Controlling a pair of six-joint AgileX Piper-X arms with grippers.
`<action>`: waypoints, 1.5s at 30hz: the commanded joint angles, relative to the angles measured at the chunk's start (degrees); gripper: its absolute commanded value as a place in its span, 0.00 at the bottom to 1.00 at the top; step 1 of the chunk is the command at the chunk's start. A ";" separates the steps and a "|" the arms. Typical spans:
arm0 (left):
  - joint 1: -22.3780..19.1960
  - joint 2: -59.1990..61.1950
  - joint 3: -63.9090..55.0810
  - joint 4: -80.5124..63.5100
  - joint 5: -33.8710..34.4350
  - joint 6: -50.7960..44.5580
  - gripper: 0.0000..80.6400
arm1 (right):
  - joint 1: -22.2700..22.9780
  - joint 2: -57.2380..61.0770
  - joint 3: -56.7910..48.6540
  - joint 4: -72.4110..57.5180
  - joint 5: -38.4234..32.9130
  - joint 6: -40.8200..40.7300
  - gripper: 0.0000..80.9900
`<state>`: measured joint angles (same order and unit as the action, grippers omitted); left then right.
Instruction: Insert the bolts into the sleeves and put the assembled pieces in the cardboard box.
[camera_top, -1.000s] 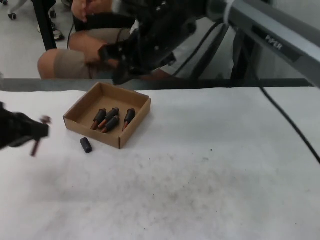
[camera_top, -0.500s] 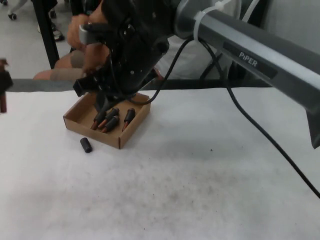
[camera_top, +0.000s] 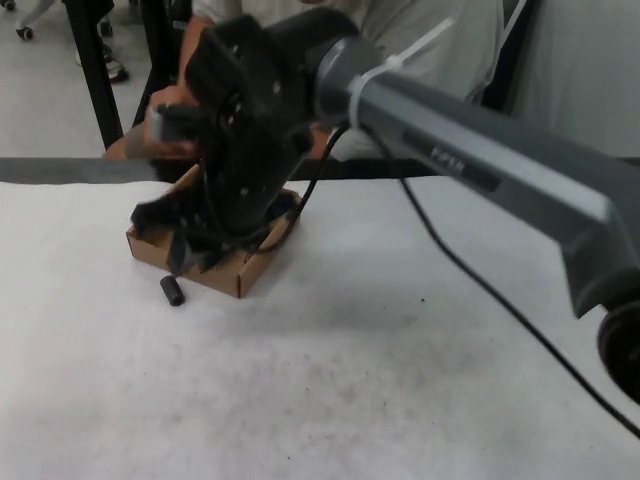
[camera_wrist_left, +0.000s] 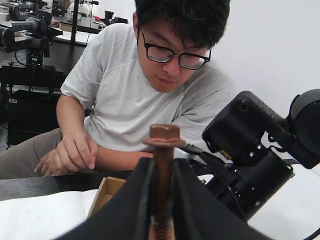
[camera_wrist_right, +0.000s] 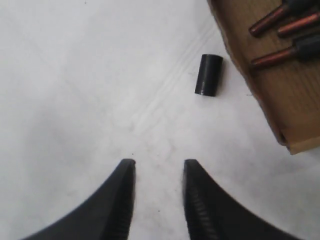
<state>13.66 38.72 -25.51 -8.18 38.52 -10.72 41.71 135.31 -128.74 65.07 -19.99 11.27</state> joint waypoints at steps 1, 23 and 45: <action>0.17 -0.63 -0.01 -1.09 0.63 -0.46 0.01 | 0.47 0.27 -0.16 -0.61 -0.79 0.42 0.39; 0.17 -0.63 -0.01 -1.09 0.63 -0.46 0.01 | 0.63 6.88 -2.75 -10.72 -1.94 6.74 0.39; 0.14 -0.50 -0.01 -1.09 0.16 -0.46 0.01 | -0.72 13.34 -12.18 -8.90 3.95 2.40 0.39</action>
<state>13.66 38.72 -25.51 -8.18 38.66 -10.79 41.45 148.69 -140.29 54.85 -16.94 15.04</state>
